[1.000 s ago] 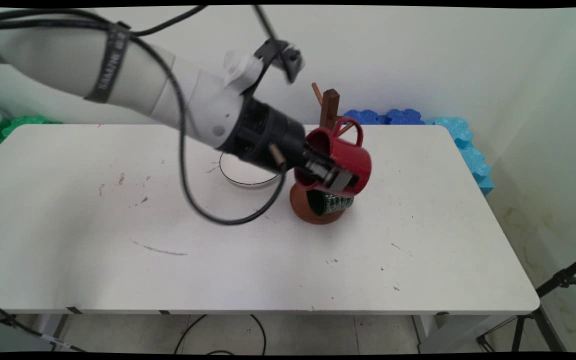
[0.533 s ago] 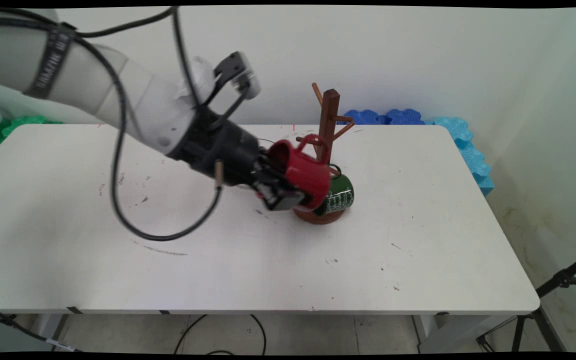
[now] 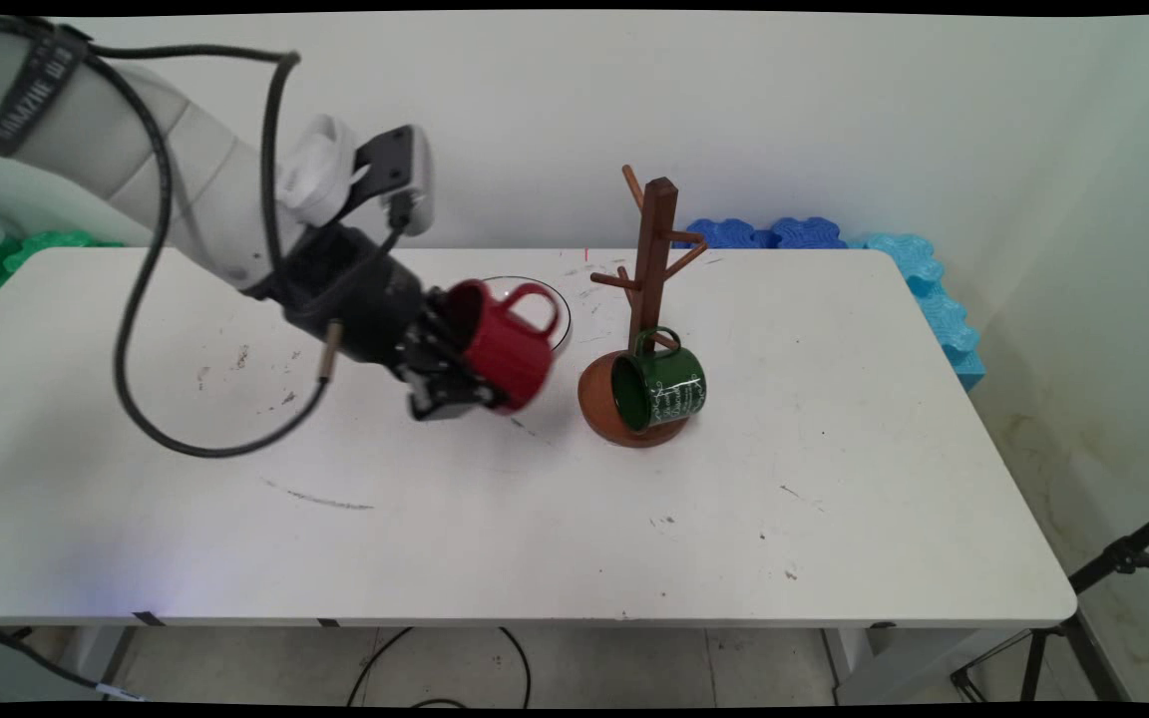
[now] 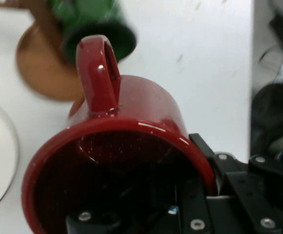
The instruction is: Place the picked object on the table
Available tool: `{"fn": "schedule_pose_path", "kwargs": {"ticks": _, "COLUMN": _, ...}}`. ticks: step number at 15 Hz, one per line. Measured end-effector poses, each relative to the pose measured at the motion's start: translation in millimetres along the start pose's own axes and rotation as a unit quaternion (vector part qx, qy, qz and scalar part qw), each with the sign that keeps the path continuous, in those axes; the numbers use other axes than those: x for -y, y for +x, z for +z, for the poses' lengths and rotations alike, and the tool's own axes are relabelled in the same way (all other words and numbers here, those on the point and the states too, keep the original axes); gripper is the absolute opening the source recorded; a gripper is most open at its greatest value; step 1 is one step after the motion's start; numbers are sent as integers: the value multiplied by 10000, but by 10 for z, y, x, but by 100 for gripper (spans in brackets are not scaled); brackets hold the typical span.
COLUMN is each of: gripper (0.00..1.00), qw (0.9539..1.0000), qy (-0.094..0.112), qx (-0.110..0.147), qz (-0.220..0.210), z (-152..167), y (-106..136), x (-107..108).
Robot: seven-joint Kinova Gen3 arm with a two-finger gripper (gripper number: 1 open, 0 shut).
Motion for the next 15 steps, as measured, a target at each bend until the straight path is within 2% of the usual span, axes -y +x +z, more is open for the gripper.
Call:
{"fn": "schedule_pose_path", "kwargs": {"ticks": 4, "gripper": 0, "qw": 9974, "qy": 234, "qx": 568, "qz": 389, "z": -29, "y": -185, "x": 179}}
{"fn": "schedule_pose_path", "kwargs": {"ticks": 8, "gripper": 0, "qw": 9926, "qy": 368, "qx": 962, "qz": 639, "z": 44, "y": -290, "x": 326}}
{"fn": "schedule_pose_path", "kwargs": {"ticks": 10, "gripper": 0, "qw": 9907, "qy": 373, "qx": 1096, "qz": 714, "z": 116, "y": -328, "x": 376}}
{"fn": "schedule_pose_path", "kwargs": {"ticks": 15, "gripper": 0, "qw": 9904, "qy": 237, "qx": 1133, "qz": 759, "z": 336, "y": -350, "x": 436}}
